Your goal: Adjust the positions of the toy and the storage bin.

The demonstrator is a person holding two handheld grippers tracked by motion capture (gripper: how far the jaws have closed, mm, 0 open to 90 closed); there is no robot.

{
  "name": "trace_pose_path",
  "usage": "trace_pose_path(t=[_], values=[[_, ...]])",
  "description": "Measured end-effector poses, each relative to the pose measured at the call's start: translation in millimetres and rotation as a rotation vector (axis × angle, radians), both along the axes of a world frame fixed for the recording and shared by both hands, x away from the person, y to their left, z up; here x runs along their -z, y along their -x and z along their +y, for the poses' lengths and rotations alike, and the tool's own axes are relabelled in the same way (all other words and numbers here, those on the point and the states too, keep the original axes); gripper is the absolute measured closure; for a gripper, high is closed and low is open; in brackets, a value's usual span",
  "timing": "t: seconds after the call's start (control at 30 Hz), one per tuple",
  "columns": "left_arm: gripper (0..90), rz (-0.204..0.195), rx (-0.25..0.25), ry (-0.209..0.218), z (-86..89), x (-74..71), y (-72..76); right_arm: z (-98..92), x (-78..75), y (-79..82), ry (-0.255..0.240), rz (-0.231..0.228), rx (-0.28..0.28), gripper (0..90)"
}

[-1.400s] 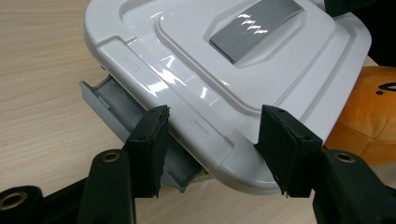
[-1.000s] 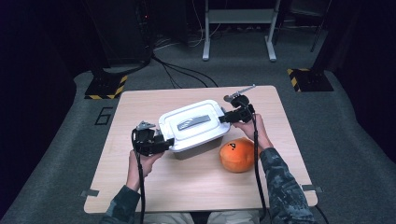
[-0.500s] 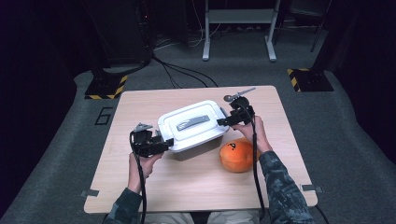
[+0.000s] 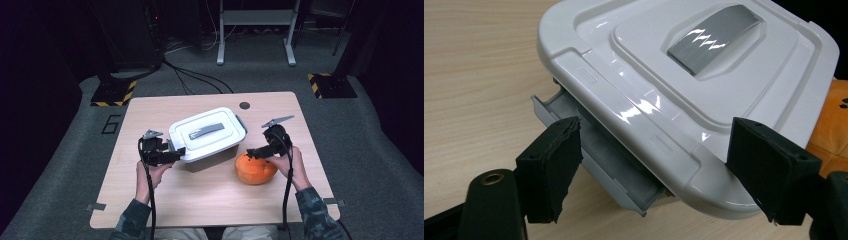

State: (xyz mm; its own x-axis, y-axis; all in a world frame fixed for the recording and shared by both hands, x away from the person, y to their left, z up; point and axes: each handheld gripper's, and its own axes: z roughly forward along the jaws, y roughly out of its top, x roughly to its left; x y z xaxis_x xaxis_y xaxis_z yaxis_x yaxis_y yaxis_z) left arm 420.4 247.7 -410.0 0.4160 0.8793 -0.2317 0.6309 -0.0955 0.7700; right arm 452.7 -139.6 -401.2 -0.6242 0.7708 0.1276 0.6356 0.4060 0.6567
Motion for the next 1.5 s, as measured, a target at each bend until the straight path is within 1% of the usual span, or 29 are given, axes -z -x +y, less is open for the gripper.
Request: trace_pose_path(t=[0.07, 0.1, 0.13, 0.17, 0.23, 0.27, 0.37, 0.4, 0.43, 0.47, 0.5, 0.53, 0.57, 0.6, 0.63, 0.7, 0.77, 0.8, 0.87, 0.9, 0.93, 1.03, 1.07, 1.13, 1.33, 1.37, 1.4, 1.43, 1.5], values=[[18.5, -0.003, 0.002, -0.002, 0.3, -0.7, -0.1, 0.4, 5.3, 3.5, 0.004, 0.014, 0.005, 2.7], [17.3, -0.009, 0.012, -0.006, 1.0, -2.0, -0.3, 0.7, 19.8, 8.7, 0.037, 0.046, 0.000, 1.0], [16.7, -0.009, 0.012, -0.006, 1.0, -2.0, -0.3, 0.7, 19.8, 8.7, 0.037, 0.046, 0.000, 1.0], [16.0, -0.015, 0.021, -0.010, 1.7, -3.2, -0.6, 0.2, 31.8, 11.9, 0.047, 0.057, 0.001, 2.8], [15.9, -0.017, 0.024, -0.012, 2.1, -3.8, -0.9, -1.3, 36.8, 13.9, 0.036, 0.059, 0.008, 5.2], [15.7, -0.022, 0.028, -0.014, 2.6, -4.7, -1.4, -5.1, 44.2, 19.2, 0.021, 0.038, 0.030, 13.4], [16.1, -0.025, 0.040, -0.018, 3.0, -6.3, -1.4, -9.6, 52.0, 25.3, 0.008, 0.015, 0.041, 27.2], [16.1, -0.029, 0.043, -0.018, 3.2, -6.8, -1.3, -9.6, 52.0, 25.3, 0.008, 0.015, 0.041, 27.2], [16.1, -0.031, 0.054, -0.025, 4.0, -7.6, -2.1, -14.0, 56.6, 29.9, -0.010, 0.000, 0.054, 40.5], [16.1, -0.031, 0.054, -0.025, 4.0, -7.6, -2.1, -16.5, 58.9, 31.7, -0.023, -0.009, 0.060, 40.5], [16.1, -0.031, 0.055, -0.023, 3.2, -8.1, -2.5, -18.6, 60.0, 33.3, -0.032, -0.018, 0.063, 52.2], [16.1, -0.031, 0.055, -0.023, 3.2, -8.1, -2.5, -18.6, 60.0, 33.3, -0.032, -0.018, 0.063, 52.2], [16.1, -0.034, 0.060, -0.027, 2.2, -9.3, -2.9, -21.0, 59.8, 36.7, -0.040, -0.037, 0.069, 60.2], [16.1, -0.034, 0.060, -0.027, 2.2, -9.3, -2.9, -21.0, 59.8, 36.7, -0.040, -0.037, 0.069, 60.2], [16.1, -0.038, 0.062, -0.031, 2.0, -10.3, -3.0, -23.4, 56.2, 40.0, -0.048, -0.048, 0.082, 64.7], [16.2, -0.040, 0.066, -0.032, 2.4, -12.0, -3.2, -25.0, 55.0, 40.1, -0.051, -0.062, 0.079, 65.4], [16.2, -0.043, 0.077, -0.034, 3.5, -13.3, -4.1, -28.5, 50.9, 41.8, -0.066, -0.089, 0.102, 66.3], [16.2, -0.044, 0.073, -0.034, 3.5, -14.1, -4.3, -32.7, 45.2, 43.5, -0.039, -0.123, 0.130, 66.2], [16.2, -0.048, 0.077, -0.038, 4.1, -15.0, -5.3, -35.1, 43.5, 43.3, -0.024, -0.138, 0.141, 66.1], [16.2, -0.054, 0.080, -0.039, 4.2, -16.0, -6.5, -45.0, 38.8, 42.7, -0.027, -0.154, 0.183, 65.5], [16.2, -0.054, 0.080, -0.039, 4.2, -16.0, -6.5, -51.1, 36.5, 41.8, -0.025, -0.166, 0.201, 65.3], [15.9, -0.064, 0.092, -0.042, 3.0, -18.1, -8.9, -67.8, 29.2, 39.0, 0.016, -0.198, 0.262, 64.4], [15.8, -0.064, 0.092, -0.042, 3.0, -18.1, -8.9, -67.8, 29.2, 39.0, 0.016, -0.198, 0.262, 64.4], [15.4, -0.070, 0.106, -0.047, 1.4, -19.5, -10.6, -85.2, 25.8, 31.7, 0.046, -0.216, 0.324, 63.4], [14.1, -0.083, 0.136, -0.057, -5.2, -22.9, -18.3, -105.9, 32.4, 19.9, 0.086, -0.212, 0.409, 60.8], [11.9, -0.083, 0.144, -0.065, -7.5, -23.0, -21.1, -110.3, 39.0, 16.8, 0.085, -0.204, 0.435, 60.2], [11.2, -0.083, 0.144, -0.065, -7.5, -23.0, -21.1, -110.3, 39.0, 16.8, 0.085, -0.204, 0.435, 60.2], [10.2, -0.086, 0.148, -0.068, -8.9, -23.0, -23.1, -112.5, 47.4, 14.6, 0.086, -0.198, 0.450, 59.2], [9.5, -0.085, 0.155, -0.077, -10.9, -23.8, -25.5, -113.7, 49.6, 14.3, 0.076, -0.202, 0.456, 58.8]])
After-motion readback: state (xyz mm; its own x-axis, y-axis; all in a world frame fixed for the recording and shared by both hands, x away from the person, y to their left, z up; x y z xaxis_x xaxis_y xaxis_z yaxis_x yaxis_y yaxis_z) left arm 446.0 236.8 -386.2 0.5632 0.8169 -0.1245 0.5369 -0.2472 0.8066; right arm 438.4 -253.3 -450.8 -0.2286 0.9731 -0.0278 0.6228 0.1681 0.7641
